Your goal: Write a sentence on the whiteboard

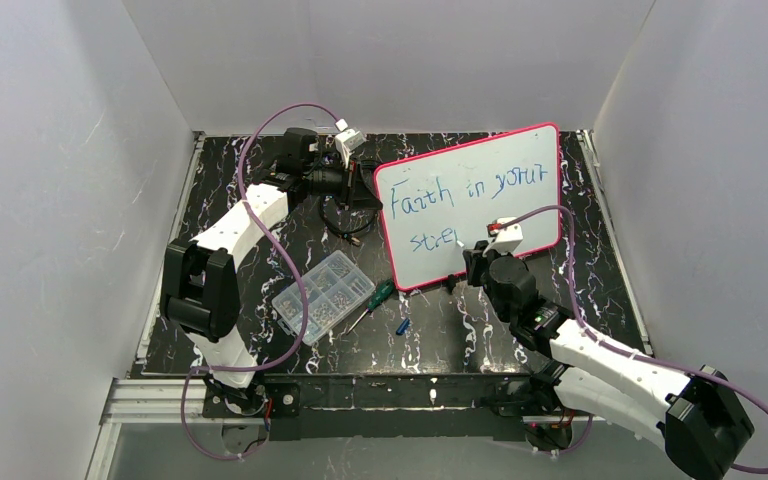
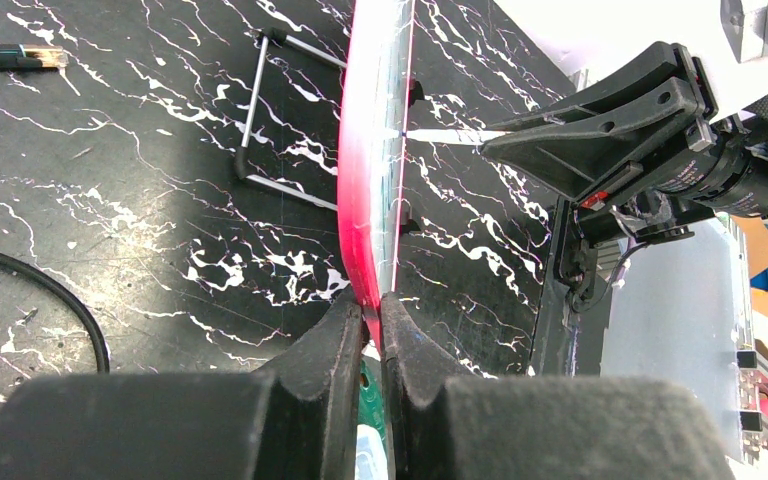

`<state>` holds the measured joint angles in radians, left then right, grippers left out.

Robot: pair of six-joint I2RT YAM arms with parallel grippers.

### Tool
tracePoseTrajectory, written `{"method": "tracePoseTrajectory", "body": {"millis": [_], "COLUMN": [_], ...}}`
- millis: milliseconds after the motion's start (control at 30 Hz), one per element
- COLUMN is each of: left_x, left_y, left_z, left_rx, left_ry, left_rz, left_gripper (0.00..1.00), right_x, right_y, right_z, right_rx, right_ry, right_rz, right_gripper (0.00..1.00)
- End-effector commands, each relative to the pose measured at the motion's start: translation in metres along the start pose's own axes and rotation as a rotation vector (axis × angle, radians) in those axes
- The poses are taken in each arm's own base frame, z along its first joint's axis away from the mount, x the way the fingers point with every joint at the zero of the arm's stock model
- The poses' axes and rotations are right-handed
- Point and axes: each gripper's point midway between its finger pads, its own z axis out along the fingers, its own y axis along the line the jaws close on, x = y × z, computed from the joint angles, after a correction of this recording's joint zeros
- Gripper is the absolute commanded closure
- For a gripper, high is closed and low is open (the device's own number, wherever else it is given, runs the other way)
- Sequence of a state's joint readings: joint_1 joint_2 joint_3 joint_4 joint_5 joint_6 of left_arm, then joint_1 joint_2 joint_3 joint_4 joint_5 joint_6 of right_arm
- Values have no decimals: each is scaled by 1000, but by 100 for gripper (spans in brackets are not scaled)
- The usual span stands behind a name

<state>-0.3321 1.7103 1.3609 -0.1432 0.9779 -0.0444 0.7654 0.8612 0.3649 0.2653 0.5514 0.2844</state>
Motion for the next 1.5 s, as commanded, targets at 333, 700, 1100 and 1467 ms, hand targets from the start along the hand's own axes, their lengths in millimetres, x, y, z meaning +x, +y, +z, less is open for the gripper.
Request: {"method": "tracePoseTrajectory", "body": {"millis": [333,700,1100,1467], "left_x": [-15,-15,-15,-15], "left_y": [-22,-23,-22,-22], "left_z": [-6,-6,-6,-6], "left_rx": [49,51,50,50], "left_ry": [-20,-19,-20,-19], "left_rz": [50,52,52,51], "left_gripper": [100,100,100,100], "right_x": [-53,-57,-48,-44], "right_y": [8,4,-4,-8], "right_z": [7,6,8,6], "right_rx": [9,28,62,67], "right_ry": [-140,-165,-151,-144], "right_rz": [26,36,26,29], "right_gripper": [99,99,99,99]}}
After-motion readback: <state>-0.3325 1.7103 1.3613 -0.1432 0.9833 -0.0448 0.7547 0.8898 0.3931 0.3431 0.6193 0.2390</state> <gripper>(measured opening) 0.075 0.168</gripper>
